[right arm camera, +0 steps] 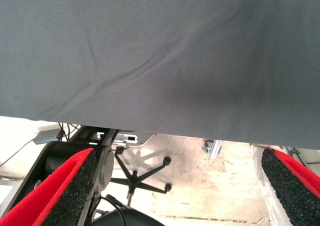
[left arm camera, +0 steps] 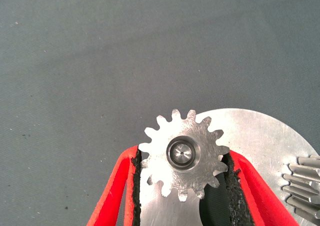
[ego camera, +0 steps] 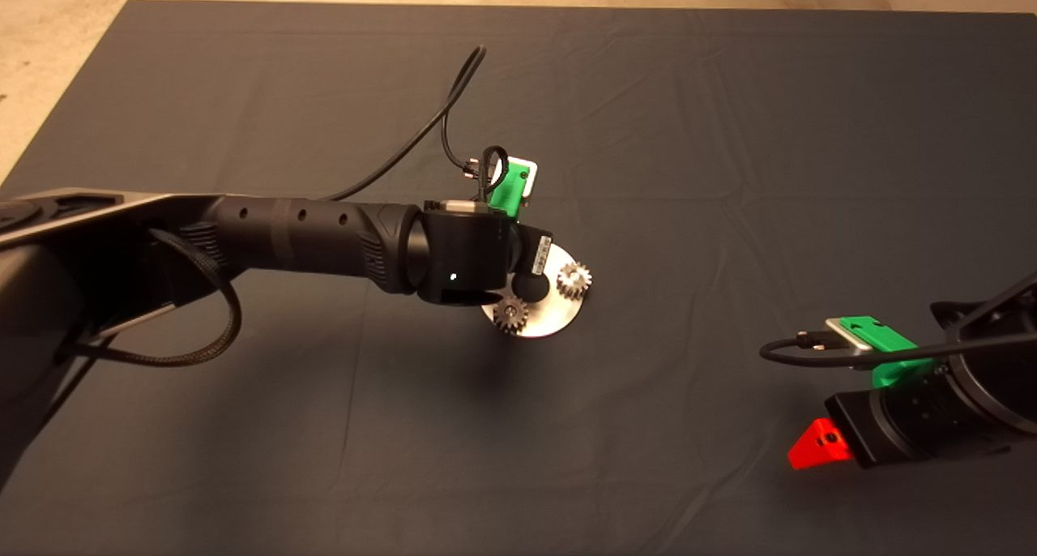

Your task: Install three planetary gears onto the carrier pins

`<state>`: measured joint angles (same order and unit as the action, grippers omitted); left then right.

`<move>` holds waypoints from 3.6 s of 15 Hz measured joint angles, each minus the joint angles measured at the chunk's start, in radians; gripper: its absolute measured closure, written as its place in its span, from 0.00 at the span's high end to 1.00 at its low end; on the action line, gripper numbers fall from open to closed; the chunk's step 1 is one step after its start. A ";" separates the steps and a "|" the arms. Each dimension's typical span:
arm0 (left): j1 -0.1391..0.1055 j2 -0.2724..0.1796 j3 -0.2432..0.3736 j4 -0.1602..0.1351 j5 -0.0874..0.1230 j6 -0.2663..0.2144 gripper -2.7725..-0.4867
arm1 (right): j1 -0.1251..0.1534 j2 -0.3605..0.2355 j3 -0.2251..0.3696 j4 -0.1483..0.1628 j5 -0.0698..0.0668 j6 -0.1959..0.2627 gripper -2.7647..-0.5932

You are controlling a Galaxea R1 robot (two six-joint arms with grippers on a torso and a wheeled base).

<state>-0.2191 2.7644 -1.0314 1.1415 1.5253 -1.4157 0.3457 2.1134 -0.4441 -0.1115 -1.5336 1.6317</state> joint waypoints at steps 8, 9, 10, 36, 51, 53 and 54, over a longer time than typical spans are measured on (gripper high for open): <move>0.006 0.020 -0.027 -0.001 0.011 0.004 0.18 | -0.005 0.000 0.000 0.000 0.000 0.000 0.86; 0.006 0.020 -0.027 -0.001 0.011 0.004 0.19 | -0.005 0.000 0.000 0.000 0.000 0.000 0.86; 0.006 0.020 -0.027 -0.001 0.011 0.004 0.19 | -0.005 0.000 0.000 0.000 0.000 0.000 0.86; -0.241 -0.442 0.363 -0.573 0.007 -0.102 0.50 | -0.010 0.023 0.003 0.000 0.000 0.000 0.86; -0.354 -0.343 0.628 -0.884 0.000 -0.528 0.50 | 0.006 0.538 -0.073 -0.011 0.002 0.202 0.86; -0.358 -0.292 0.628 -0.885 -0.002 -0.570 0.50 | 0.024 0.567 -0.084 -0.012 -0.003 0.242 0.86; -0.358 -0.266 0.628 -0.887 0.000 -0.590 0.50 | 0.042 0.591 -0.090 -0.013 -0.004 0.256 0.86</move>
<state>-0.5772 2.4986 -0.4036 0.2549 1.5255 -2.0062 0.3877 2.7041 -0.5338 -0.1240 -1.5379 1.8881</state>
